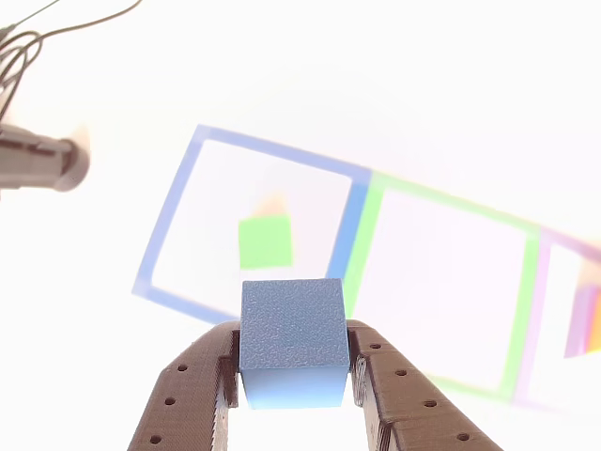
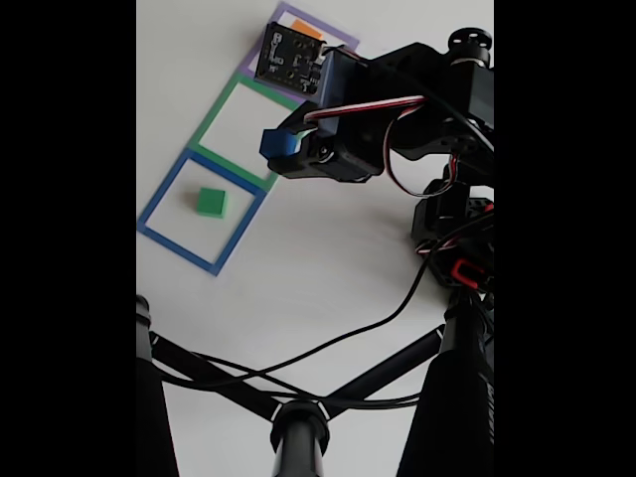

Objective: Tower of hanoi

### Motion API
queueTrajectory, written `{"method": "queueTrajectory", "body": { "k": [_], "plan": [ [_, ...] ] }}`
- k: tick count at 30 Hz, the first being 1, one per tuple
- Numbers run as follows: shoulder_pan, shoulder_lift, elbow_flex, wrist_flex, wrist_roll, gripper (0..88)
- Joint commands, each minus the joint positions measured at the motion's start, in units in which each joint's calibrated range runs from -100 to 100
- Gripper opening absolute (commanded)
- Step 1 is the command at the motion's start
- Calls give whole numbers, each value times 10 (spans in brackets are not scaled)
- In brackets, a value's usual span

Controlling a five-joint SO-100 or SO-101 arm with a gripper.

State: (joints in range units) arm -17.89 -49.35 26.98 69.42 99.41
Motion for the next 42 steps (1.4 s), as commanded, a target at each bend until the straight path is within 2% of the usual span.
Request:
{"method": "queueTrajectory", "body": {
  "k": [1, 7, 13, 18, 29, 42],
  "plan": [
    [-8, -8, 159, -224, 6, 42],
    [-35, 41, 387, -567, 6, 43],
    [-52, 145, 464, -772, 6, 43],
    [-51, 250, 467, -896, 6, 42],
    [-45, 387, 459, -1037, 6, 41],
    [-22, 476, 420, -1080, 6, 41]
  ]
}}
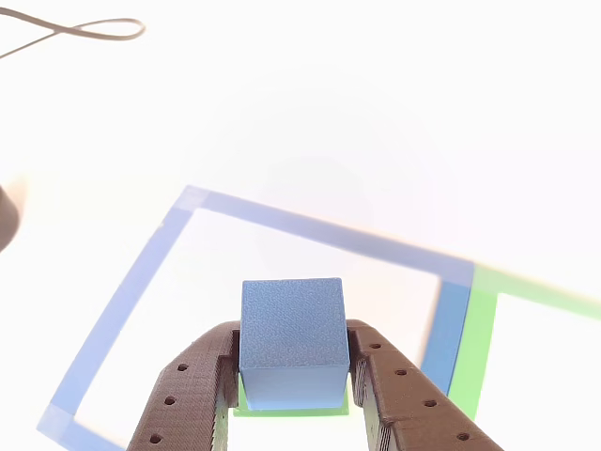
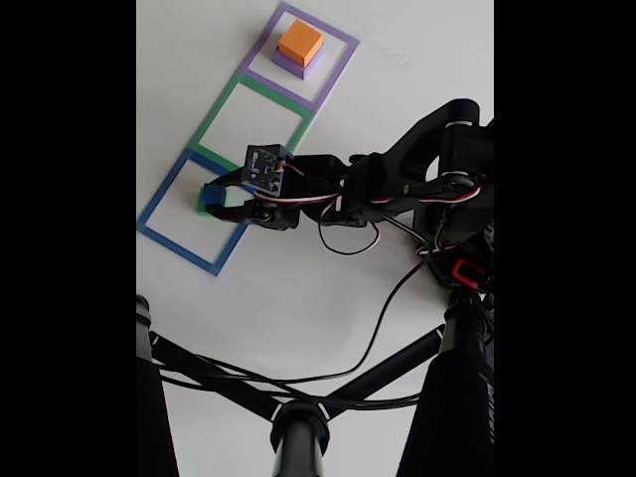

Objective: Tower of hanoi

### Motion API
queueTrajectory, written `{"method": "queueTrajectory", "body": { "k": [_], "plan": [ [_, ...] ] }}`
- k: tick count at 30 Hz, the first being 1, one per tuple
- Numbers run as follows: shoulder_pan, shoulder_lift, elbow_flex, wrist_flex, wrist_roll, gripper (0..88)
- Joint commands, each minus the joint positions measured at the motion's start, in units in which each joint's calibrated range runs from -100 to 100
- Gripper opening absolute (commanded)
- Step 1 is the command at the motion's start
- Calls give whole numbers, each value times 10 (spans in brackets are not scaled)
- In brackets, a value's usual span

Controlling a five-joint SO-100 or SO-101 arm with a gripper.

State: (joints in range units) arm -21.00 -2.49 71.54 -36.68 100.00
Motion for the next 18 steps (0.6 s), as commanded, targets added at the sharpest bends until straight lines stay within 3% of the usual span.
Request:
{"method": "queueTrajectory", "body": {
  "k": [1, 18],
  "plan": [
    [11, 13, -28, -23, 0, 41],
    [-2, 47, -42, -41, 0, 43]
  ]
}}
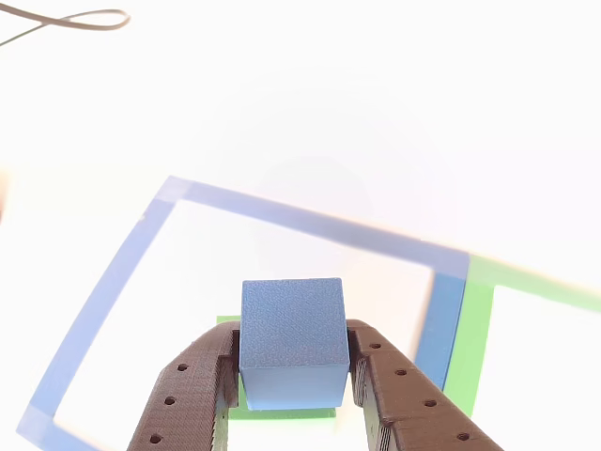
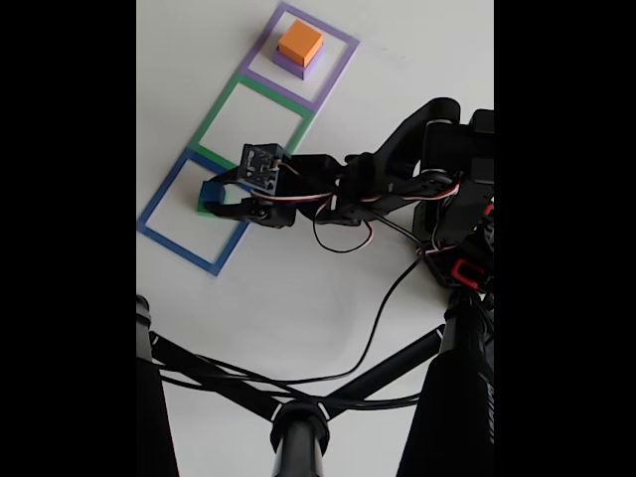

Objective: Tower of hanoi

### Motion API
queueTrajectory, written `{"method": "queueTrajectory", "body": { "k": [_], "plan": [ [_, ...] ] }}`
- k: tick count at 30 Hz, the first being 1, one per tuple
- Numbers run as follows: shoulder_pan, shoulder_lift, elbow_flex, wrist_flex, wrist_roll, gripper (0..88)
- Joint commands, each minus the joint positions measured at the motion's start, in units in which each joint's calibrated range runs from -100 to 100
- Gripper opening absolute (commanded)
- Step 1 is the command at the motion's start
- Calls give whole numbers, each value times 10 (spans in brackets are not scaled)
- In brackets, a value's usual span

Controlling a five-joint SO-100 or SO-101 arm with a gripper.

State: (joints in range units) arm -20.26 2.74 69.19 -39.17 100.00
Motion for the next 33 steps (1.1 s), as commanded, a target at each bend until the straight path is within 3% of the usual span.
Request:
{"method": "queueTrajectory", "body": {
  "k": [1, 17, 25, 33],
  "plan": [
    [-11, -5, -18, -16, 0, 43],
    [-6, 37, -56, -21, 0, 47],
    [-4, 50, -26, -66, 0, 188],
    [-2, 41, -25, -74, 0, 274]
  ]
}}
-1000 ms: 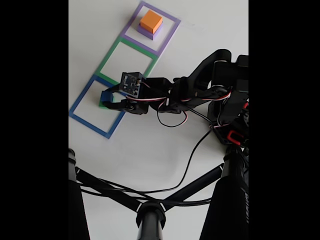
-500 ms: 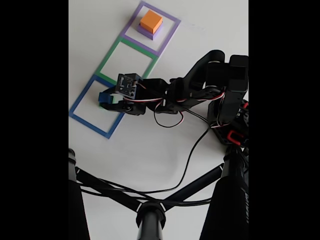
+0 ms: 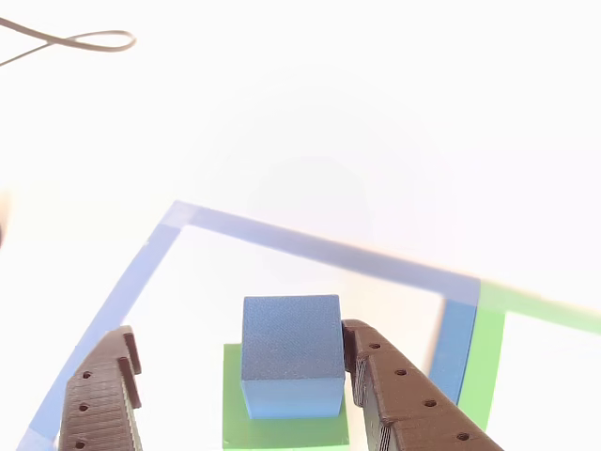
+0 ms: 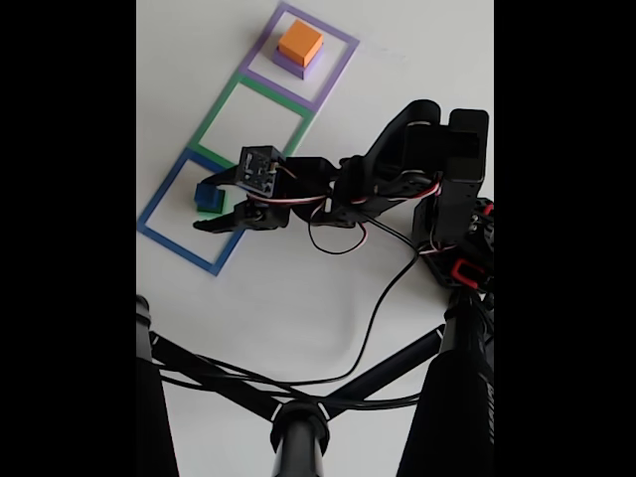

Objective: Tower of hanoi

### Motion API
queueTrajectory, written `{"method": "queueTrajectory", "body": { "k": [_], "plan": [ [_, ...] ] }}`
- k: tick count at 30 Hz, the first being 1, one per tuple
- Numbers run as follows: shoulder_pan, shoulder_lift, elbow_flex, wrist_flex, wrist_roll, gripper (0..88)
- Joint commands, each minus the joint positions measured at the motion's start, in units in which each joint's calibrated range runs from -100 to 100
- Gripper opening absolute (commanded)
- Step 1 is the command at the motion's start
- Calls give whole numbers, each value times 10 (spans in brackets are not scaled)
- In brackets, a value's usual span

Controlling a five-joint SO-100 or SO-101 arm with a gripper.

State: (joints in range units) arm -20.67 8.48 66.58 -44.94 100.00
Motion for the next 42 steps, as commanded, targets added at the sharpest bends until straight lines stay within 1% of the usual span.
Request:
{"method": "queueTrajectory", "body": {
  "k": [1, 4, 6, 8, 11, 14, 17, 20, 24, 28, 30, 34, 38, 42],
  "plan": [
    [2, -22, 1, -16, 0, 279],
    [2, -55, 2, -6, 0, 281],
    [3, -92, 2, 22, 0, 281],
    [7, -141, 0, 72, 0, 280],
    [18, -239, -10, 184, 0, 261],
    [33, -348, -36, 335, 0, 209],
    [51, -455, -75, 509, 0, 105],
    [74, -530, -145, 702, 0, 46],
    [113, -562, -297, 959, 0, 18],
    [149, -550, -440, 1130, 0, 9],
    [169, -545, -497, 1192, 0, 9],
    [205, -537, -581, 1278, 0, 12],
    [239, -549, -612, 1339, 0, 13],
    [282, -575, -632, 1370, 0, 16]
  ]
}}
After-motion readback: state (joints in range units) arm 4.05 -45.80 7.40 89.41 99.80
